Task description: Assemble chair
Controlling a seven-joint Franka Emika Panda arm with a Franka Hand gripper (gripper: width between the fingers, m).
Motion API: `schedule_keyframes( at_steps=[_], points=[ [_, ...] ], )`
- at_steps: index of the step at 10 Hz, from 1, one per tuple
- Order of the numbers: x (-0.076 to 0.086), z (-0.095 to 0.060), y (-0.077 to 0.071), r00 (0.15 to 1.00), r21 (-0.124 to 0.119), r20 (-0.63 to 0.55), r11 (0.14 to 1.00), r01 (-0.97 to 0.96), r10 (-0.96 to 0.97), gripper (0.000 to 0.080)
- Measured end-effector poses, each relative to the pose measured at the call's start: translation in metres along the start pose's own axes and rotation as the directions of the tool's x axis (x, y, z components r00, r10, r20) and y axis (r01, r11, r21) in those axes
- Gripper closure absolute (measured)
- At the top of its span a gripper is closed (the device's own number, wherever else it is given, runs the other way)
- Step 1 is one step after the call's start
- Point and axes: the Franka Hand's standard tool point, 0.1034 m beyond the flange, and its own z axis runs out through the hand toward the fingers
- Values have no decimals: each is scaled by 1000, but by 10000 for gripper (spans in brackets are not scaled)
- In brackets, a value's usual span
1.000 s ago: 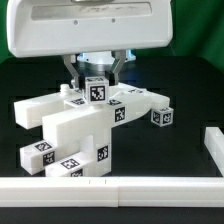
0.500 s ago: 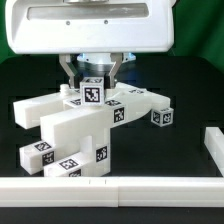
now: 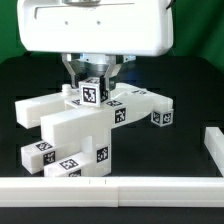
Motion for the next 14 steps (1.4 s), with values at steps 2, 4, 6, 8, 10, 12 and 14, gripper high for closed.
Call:
schedule_keyframes(
  at_steps=[2,4,6,8,10,12,14],
  points=[
    [-1,0,-1,990,2,1,990,-144,144,514],
    [-1,0,-2,975,9,6,975,-224,224,514],
    [-2,0,-3,942,16,12,942,-335,335,514],
    [-2,1,-4,913,21,17,912,-409,409,514],
    [-2,1,-4,926,21,16,926,-378,378,231],
    [-2,1,-4,948,21,15,948,-319,318,166],
    [-2,1,-4,989,24,10,989,-147,147,155]
  ],
)
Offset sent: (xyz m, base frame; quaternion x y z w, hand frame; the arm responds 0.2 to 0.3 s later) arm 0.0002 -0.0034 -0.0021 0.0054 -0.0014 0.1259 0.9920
